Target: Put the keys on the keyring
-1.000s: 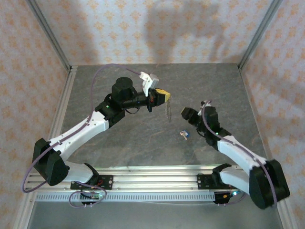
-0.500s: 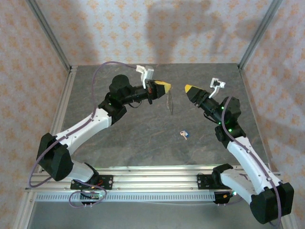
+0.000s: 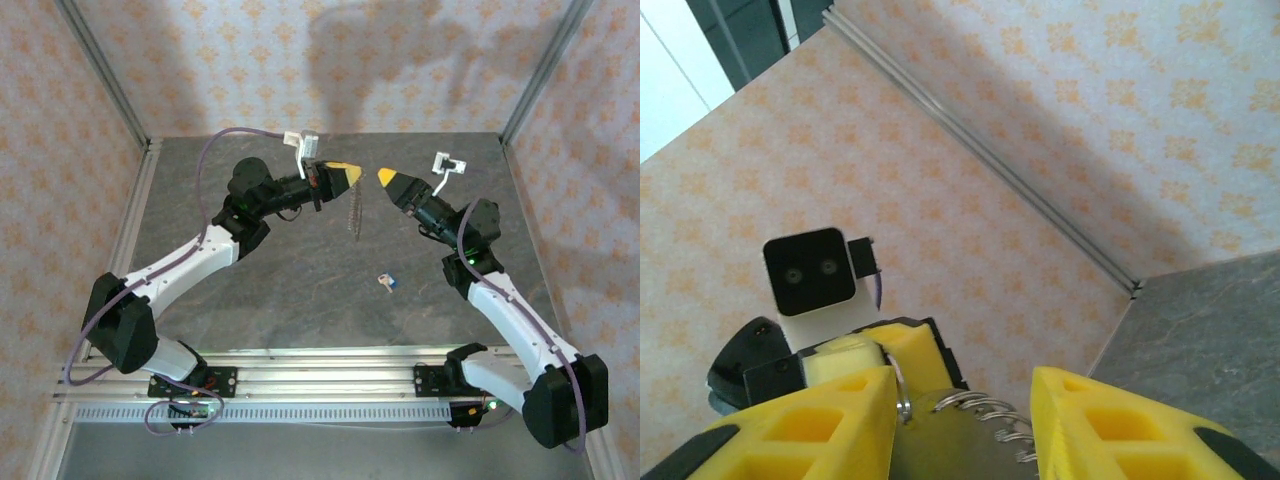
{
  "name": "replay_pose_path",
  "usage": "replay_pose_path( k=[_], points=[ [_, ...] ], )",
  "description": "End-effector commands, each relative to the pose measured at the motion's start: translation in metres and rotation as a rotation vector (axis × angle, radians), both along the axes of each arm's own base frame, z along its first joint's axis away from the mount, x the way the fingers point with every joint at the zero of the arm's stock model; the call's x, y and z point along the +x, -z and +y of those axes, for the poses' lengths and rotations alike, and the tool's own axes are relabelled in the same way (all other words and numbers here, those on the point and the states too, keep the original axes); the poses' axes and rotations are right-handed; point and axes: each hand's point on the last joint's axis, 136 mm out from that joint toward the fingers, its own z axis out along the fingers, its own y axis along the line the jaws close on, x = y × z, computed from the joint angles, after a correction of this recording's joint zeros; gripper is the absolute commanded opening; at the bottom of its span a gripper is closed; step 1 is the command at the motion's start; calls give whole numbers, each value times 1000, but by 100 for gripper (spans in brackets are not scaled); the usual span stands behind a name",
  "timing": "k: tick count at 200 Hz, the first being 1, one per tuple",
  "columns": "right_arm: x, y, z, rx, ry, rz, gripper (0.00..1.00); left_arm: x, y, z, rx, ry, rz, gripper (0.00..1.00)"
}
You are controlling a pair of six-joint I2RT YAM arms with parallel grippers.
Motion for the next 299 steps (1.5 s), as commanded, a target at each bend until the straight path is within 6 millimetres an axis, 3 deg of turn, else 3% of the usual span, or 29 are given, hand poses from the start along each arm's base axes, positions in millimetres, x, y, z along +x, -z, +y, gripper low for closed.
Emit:
replay_pose_path(
  k=[1, 69, 211, 239, 287, 299],
  points=[
    [-15, -39, 7, 39, -43, -126, 38, -6, -28, 2, -57, 18, -75, 0],
    [-14, -33, 22, 30, -75, -113, 32, -7, -31, 1, -56, 15, -80, 0],
    [-14, -35, 30, 39, -108, -113, 16, -7, -27, -5, -39, 21, -79, 0],
    [-14, -35, 32, 39, -116, -112, 0, -7, -27, -6, -39, 23, -79, 0],
    [-5, -27, 25, 30, -45, -88, 0, 2, -28, 0, -46, -47, -45, 0],
    [-3, -25, 22, 26, -23, -82, 0, 5, -28, 6, -55, -92, -31, 13]
  ],
)
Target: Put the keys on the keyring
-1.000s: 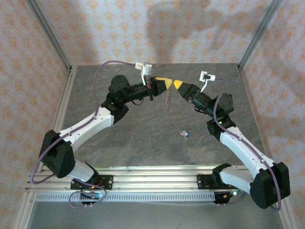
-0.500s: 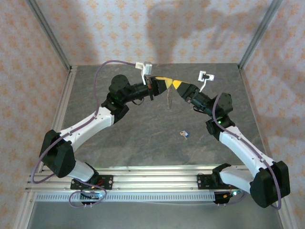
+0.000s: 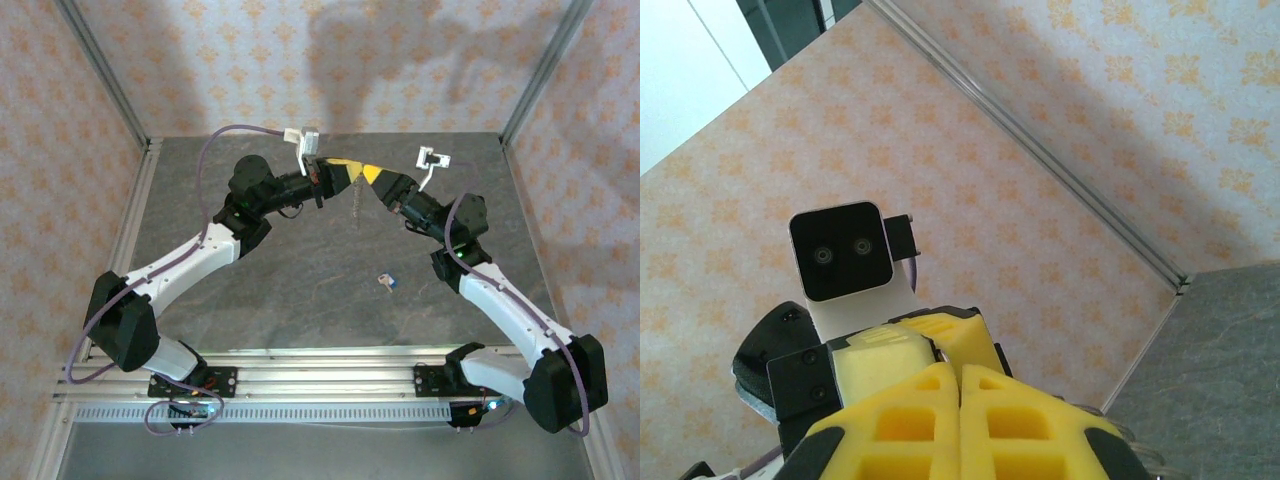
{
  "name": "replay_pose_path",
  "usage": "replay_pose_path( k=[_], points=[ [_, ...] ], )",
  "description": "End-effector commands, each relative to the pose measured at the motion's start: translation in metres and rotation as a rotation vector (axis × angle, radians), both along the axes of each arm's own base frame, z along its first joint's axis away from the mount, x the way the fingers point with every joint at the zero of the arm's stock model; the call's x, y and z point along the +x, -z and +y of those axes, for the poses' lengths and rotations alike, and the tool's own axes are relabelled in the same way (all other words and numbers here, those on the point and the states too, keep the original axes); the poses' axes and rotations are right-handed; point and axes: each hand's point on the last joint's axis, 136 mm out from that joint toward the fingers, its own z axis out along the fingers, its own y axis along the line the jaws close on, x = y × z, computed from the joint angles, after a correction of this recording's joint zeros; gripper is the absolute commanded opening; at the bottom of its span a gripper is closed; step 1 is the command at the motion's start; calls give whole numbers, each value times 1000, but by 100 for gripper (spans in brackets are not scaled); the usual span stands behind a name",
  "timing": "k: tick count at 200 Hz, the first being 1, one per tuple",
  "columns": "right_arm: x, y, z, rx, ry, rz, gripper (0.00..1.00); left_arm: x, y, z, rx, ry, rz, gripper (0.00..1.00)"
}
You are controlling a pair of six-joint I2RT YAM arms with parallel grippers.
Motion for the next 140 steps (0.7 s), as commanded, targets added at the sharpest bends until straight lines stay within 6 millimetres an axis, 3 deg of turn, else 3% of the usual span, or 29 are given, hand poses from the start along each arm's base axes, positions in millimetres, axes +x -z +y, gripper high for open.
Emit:
replay_pose_path(
  k=[1, 19, 53, 85, 140],
  points=[
    [-2, -15, -6, 10, 42, -53, 0, 0, -23, 8, -47, -68, -30, 14],
    [-1, -15, -7, 12, 53, -51, 0, 1, -23, 16, -61, -116, -23, 29],
    [0, -16, -7, 15, 56, -49, 0, 3, -21, 28, -73, -165, -10, 40],
    [1, -17, -7, 24, 53, -47, 0, 8, -13, 34, -81, -181, 12, 40],
    [2, -21, -6, 52, 40, -46, 0, 8, -7, 23, -95, -114, 39, 37]
  ],
)
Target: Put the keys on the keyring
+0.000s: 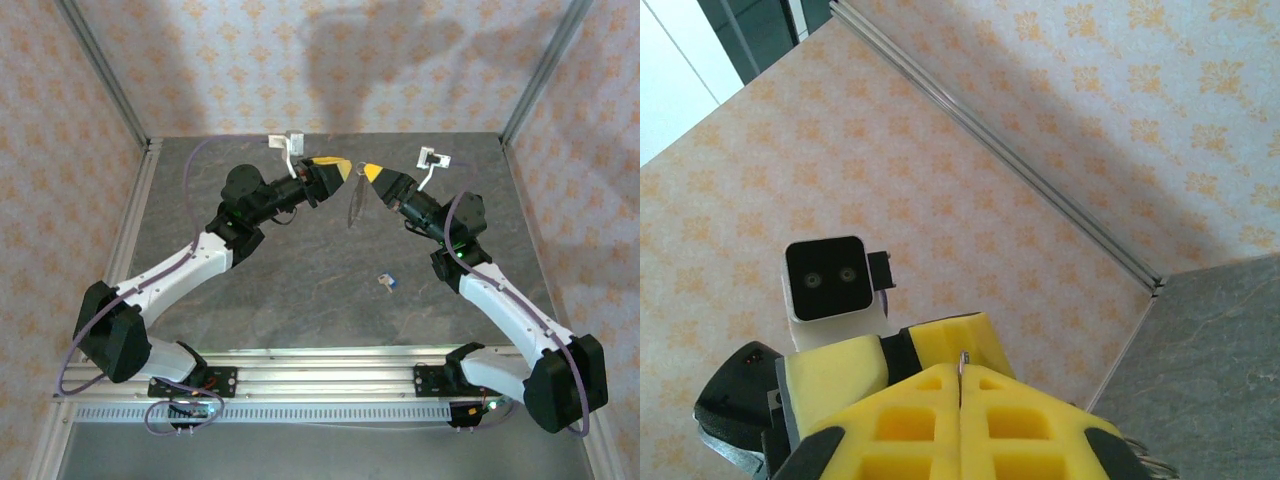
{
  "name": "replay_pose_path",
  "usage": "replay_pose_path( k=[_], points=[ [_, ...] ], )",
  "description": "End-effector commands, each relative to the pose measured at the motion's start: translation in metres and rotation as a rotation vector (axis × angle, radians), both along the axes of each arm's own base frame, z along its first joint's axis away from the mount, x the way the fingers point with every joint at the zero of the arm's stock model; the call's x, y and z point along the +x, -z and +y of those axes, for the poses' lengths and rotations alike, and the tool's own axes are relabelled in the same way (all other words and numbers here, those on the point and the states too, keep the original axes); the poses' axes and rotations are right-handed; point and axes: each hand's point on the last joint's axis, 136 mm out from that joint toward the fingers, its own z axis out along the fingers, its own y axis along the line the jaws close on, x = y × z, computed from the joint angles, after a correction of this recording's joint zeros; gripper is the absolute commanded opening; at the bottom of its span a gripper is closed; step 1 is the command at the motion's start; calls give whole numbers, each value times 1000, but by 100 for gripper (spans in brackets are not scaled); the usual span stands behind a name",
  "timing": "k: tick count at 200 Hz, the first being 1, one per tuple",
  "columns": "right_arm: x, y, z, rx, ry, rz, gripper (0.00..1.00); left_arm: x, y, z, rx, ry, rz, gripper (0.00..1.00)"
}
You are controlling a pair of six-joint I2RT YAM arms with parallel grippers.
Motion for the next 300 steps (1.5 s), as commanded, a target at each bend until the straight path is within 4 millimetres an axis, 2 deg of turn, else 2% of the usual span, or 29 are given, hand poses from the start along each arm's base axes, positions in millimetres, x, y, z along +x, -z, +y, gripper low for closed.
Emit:
replay_pose_path(
  k=[1, 91, 201, 257, 284, 294, 300],
  points=[
    [-6, -25, -2, 50, -3, -77, 0, -2, -13, -1, -47, 29, -36, 37],
    [-5, -25, -3, 57, 3, -72, 0, 3, -12, -10, -110, 76, -9, 32],
    [-3, -24, -3, 58, 8, -67, 0, -4, -11, -24, -104, 127, -12, 28],
    [-3, -21, -3, 54, 5, -60, 0, -4, -15, -29, -106, 141, -22, 20],
    [-3, -19, -2, 50, 5, -57, 0, -6, -16, -33, -103, 157, -26, 8],
    [-3, -18, -3, 48, 8, -55, 0, -6, -15, -33, -100, 161, -25, 0],
    [-3, -18, -3, 47, 10, -56, 0, -7, -15, -34, -97, 162, -26, 0]
  ],
)
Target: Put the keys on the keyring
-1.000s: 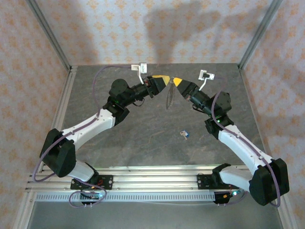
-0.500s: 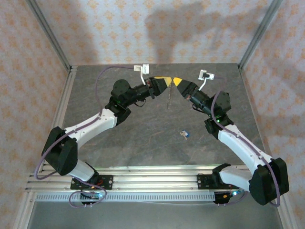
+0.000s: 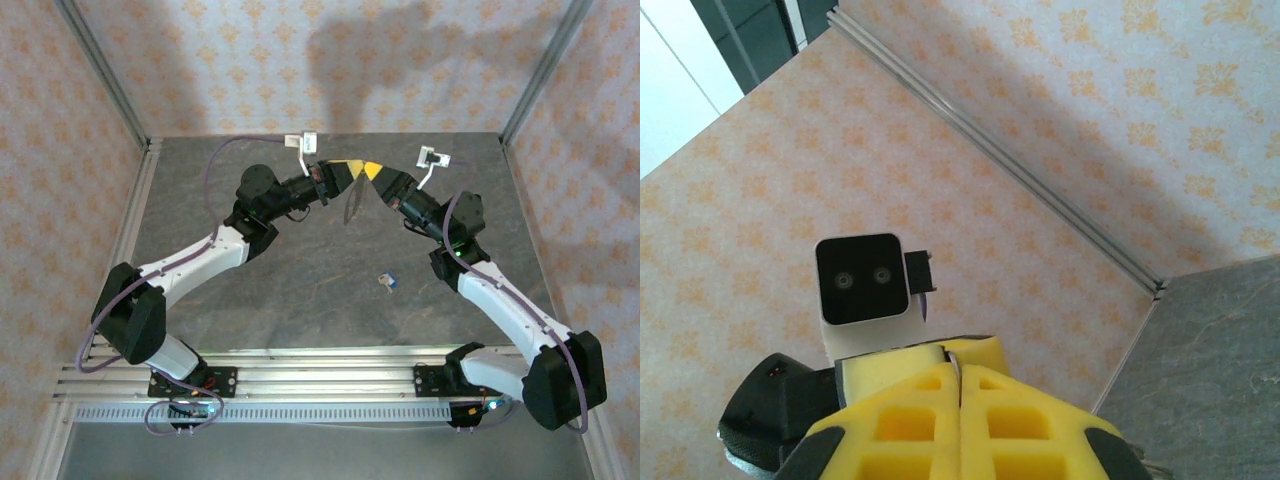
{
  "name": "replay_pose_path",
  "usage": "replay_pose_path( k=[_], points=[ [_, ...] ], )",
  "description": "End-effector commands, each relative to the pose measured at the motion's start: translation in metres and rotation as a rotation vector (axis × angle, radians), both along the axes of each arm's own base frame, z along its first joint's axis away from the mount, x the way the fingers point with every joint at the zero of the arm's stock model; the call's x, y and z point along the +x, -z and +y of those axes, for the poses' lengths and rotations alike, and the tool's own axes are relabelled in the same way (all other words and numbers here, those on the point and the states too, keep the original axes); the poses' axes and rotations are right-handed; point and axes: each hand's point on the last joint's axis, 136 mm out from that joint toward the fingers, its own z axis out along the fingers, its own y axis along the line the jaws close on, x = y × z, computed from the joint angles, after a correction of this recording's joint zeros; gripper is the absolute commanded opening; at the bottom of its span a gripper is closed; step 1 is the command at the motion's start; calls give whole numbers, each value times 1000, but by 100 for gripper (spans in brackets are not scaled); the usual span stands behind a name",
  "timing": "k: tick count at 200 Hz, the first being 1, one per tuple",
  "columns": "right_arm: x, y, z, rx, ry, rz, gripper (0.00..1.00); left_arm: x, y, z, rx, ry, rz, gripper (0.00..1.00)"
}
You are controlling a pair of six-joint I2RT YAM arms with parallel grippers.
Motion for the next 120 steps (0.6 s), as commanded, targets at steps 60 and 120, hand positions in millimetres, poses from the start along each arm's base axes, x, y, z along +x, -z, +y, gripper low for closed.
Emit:
replay_pose_path(
  k=[60, 120],
  points=[
    [-1, -15, -11, 19, 52, -53, 0, -10, -11, -6, 21, 34, -45, 14],
    [4, -12, -21, 29, 78, -37, 0, -13, -8, -6, 43, 44, -54, 12]
  ],
)
